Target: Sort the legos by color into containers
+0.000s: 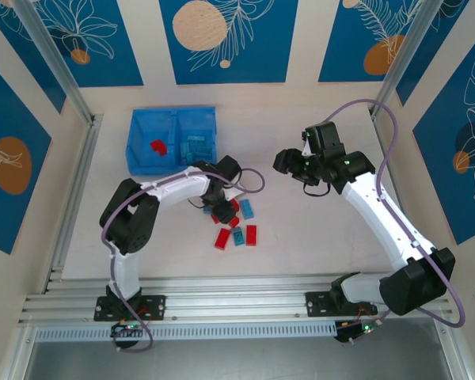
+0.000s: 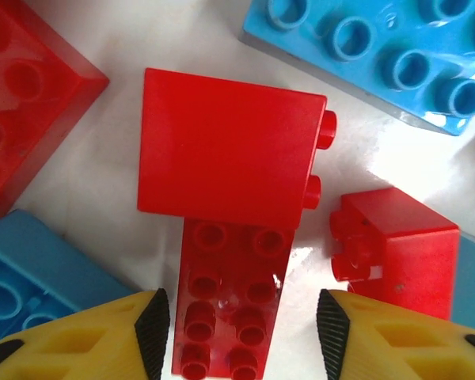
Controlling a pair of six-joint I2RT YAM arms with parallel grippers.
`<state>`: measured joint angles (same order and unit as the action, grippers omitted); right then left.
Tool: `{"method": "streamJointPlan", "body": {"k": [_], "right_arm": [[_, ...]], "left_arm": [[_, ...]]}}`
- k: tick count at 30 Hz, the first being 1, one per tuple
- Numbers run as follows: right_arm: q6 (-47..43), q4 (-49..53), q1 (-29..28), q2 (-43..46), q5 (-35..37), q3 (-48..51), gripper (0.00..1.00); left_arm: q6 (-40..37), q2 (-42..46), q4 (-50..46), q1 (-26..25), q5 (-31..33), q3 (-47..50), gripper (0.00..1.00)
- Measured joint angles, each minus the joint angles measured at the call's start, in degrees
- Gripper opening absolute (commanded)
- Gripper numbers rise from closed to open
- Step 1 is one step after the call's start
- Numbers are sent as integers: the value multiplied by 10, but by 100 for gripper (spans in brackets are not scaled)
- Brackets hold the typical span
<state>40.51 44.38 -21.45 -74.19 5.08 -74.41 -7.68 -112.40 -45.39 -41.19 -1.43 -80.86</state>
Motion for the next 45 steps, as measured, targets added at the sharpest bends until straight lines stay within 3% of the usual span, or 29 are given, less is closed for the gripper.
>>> {"method": "streamJointPlan", "body": {"k": [5, 18, 26, 30, 35, 40, 45], "right_arm": [[5, -1, 0, 0, -3, 5, 63], [14, -8, -3, 16, -39, 41, 66], [4, -52, -25, 13, -111, 44, 67], [3, -67, -38, -5, -121, 43, 67], [4, -73, -50, -34, -122, 31, 68], [4, -80, -62, -52, -122, 16, 68], [5, -76, -71, -67, -121, -3, 68]], "left_arm": [[0, -20, 4, -9, 14, -6, 53], [13, -28, 5, -18, 42, -6, 33], [65, 82, -3, -2, 57, -10, 27], [102, 155, -5, 50, 64, -45, 27], [157, 186, -5, 178, 75, -93, 27], [215, 138, -10, 299, 112, -153, 27], [273, 39, -10, 353, 137, -216, 30]]}}
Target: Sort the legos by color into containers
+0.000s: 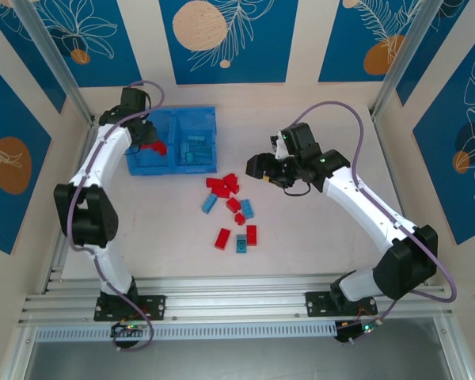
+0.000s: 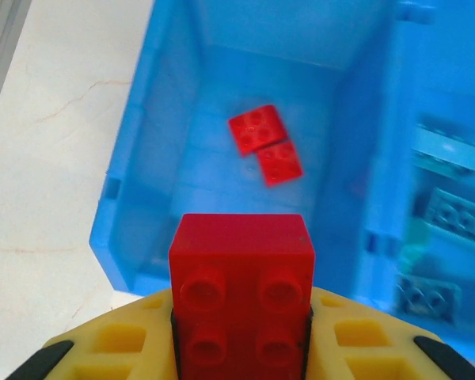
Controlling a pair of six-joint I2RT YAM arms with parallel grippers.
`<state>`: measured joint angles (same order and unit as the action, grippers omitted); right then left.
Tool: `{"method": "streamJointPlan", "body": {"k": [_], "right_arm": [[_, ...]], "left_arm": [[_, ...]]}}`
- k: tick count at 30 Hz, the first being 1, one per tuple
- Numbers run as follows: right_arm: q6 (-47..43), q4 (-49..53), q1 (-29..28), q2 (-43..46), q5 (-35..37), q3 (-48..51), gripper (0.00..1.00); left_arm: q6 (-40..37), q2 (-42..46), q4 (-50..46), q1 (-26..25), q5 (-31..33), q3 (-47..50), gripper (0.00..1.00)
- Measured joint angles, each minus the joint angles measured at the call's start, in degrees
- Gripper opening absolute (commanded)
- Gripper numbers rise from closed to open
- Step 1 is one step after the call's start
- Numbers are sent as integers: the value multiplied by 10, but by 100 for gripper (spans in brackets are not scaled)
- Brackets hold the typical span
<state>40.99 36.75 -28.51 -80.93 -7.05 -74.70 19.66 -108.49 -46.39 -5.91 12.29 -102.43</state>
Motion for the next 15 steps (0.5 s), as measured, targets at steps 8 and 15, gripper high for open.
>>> {"method": "streamJointPlan", "body": {"k": [8, 15], "right_arm": [[0, 9, -3, -2, 6, -26, 68], [2, 22, -8, -1, 19, -26, 68]], "left_arm": [[50, -206, -33, 20, 0, -166, 38], [78, -235, -56, 36, -31, -171, 60]]}}
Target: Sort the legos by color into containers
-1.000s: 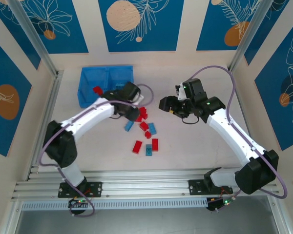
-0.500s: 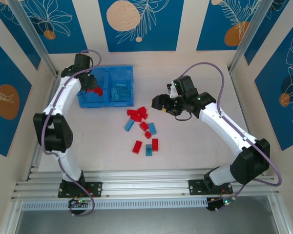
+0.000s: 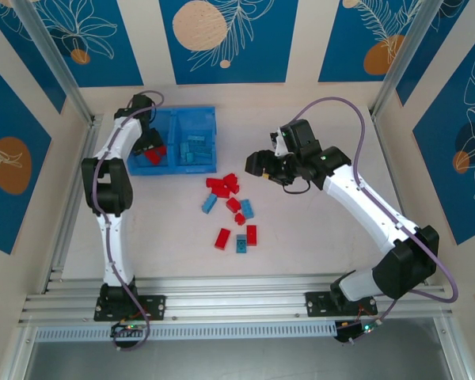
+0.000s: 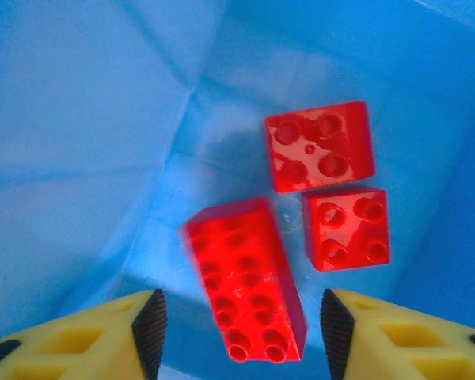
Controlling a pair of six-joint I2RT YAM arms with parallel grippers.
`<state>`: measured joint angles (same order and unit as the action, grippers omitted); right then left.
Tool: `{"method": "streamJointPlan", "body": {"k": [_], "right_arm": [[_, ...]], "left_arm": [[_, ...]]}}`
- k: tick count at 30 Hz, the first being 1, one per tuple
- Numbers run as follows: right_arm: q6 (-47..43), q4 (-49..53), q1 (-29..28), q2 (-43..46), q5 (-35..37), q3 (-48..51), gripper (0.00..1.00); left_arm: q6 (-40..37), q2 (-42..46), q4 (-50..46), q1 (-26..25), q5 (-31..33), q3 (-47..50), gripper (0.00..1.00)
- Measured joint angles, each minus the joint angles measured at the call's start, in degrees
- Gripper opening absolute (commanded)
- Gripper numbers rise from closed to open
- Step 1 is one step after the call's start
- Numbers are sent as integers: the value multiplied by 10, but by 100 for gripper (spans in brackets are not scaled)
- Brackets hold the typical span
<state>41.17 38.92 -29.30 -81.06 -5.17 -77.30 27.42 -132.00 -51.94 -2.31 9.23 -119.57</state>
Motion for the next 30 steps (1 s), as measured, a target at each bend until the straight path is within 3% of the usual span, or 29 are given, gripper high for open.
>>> {"method": "streamJointPlan", "body": {"k": [5, 8, 14, 20, 26, 30], "right_arm": [[4, 3, -2, -12, 2, -15, 68], [8, 2, -11, -43, 2, -43, 68], [50, 24, -64, -129, 23, -91, 68], [114, 42, -111, -225, 33, -117, 68], [130, 46, -139, -328, 16, -188, 70], [126, 64, -145, -405, 0, -267, 71]], "left_arm": [[-3, 32, 0, 1, -24, 1, 57], [-5, 98, 5, 1, -53, 29, 57], [-37, 334, 29, -17, -131, 146, 57], [-149, 589, 58, -116, -153, 347, 58], [-229, 740, 52, -159, -165, 539, 66], [-257, 800, 38, -162, -168, 595, 83]]}}
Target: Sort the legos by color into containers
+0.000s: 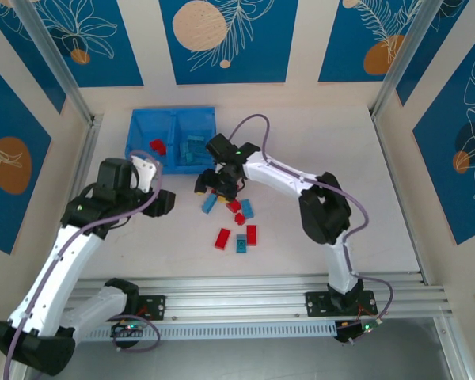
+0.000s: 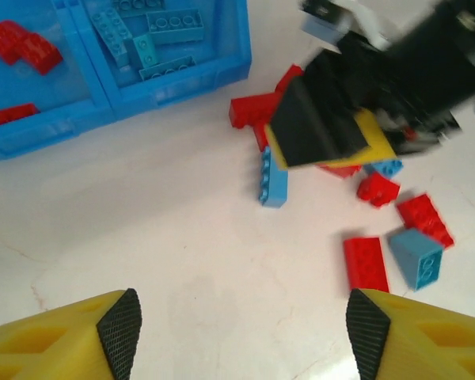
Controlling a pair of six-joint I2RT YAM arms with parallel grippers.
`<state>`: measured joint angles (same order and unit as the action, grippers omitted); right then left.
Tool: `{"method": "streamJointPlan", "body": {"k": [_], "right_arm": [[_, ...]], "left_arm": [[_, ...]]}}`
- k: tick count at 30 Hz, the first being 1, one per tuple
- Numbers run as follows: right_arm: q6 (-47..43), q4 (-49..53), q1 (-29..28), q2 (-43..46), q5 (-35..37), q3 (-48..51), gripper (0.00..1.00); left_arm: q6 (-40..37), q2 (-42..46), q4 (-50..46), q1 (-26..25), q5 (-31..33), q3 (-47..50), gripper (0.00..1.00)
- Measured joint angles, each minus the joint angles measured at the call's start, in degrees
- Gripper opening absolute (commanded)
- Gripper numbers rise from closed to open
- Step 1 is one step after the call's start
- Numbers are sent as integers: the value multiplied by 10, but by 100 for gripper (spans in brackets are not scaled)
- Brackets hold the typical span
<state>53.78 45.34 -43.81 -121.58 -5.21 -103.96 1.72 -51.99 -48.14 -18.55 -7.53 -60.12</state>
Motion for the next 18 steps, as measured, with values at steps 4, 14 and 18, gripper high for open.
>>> {"method": "streamJointPlan", "body": {"k": [4, 14, 18], "right_arm": [[-2, 26, 1, -58, -2, -54, 70], [-8, 59, 4, -101, 9, -71, 45], [-13, 68, 4, -103, 22, -71, 41]], "left_arm": [[-23, 19, -3, 0, 5, 1, 93], [-32, 2, 28, 0, 55, -3, 100], [-23, -3, 38, 0, 76, -13, 100]]}}
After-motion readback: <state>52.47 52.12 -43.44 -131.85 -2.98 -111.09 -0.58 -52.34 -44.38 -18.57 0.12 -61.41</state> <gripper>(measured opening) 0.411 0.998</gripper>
